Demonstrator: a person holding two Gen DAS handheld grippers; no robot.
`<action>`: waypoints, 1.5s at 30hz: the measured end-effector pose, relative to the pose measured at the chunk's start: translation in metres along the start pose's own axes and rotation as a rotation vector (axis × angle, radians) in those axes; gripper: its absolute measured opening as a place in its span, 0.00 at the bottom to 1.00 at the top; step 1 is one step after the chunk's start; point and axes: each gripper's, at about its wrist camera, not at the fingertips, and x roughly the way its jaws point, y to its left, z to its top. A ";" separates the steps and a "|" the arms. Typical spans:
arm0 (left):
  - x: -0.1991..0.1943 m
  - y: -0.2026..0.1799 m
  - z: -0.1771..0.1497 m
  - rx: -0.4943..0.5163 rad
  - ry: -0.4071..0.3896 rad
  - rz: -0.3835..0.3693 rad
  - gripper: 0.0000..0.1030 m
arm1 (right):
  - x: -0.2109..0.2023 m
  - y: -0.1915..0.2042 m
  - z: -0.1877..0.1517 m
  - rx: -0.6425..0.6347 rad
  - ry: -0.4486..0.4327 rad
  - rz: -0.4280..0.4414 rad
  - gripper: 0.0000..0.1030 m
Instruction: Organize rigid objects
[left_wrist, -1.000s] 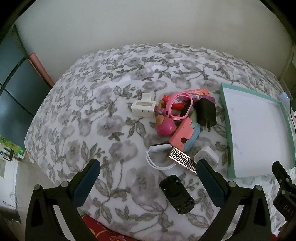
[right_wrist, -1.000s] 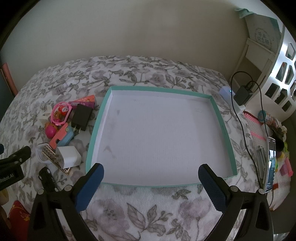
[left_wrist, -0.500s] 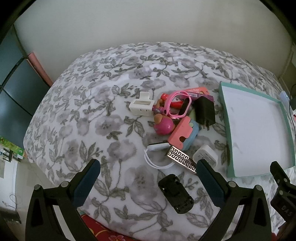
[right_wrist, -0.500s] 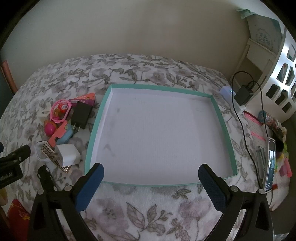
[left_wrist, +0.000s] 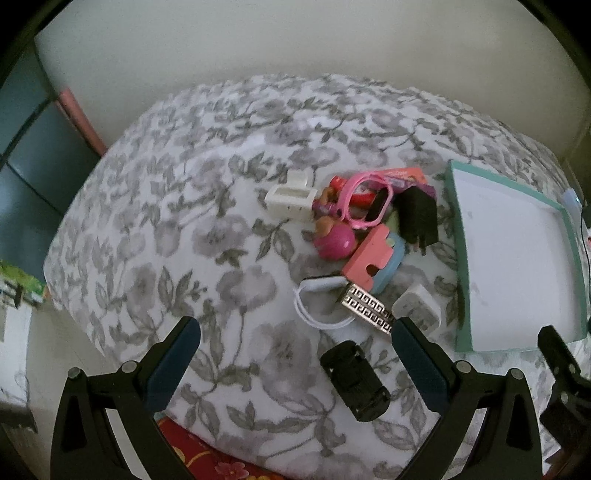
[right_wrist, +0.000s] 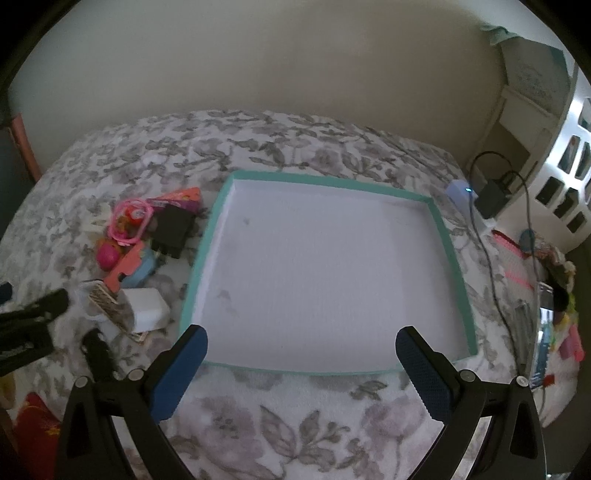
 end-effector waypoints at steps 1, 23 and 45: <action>0.004 0.003 0.000 -0.011 0.021 0.004 1.00 | 0.000 0.002 0.001 0.006 0.016 0.033 1.00; 0.058 -0.013 -0.017 -0.020 0.254 -0.079 0.99 | 0.043 0.058 0.039 0.006 0.213 0.340 0.89; 0.099 -0.045 -0.038 -0.010 0.339 -0.148 0.50 | 0.078 0.090 0.036 -0.068 0.336 0.464 0.67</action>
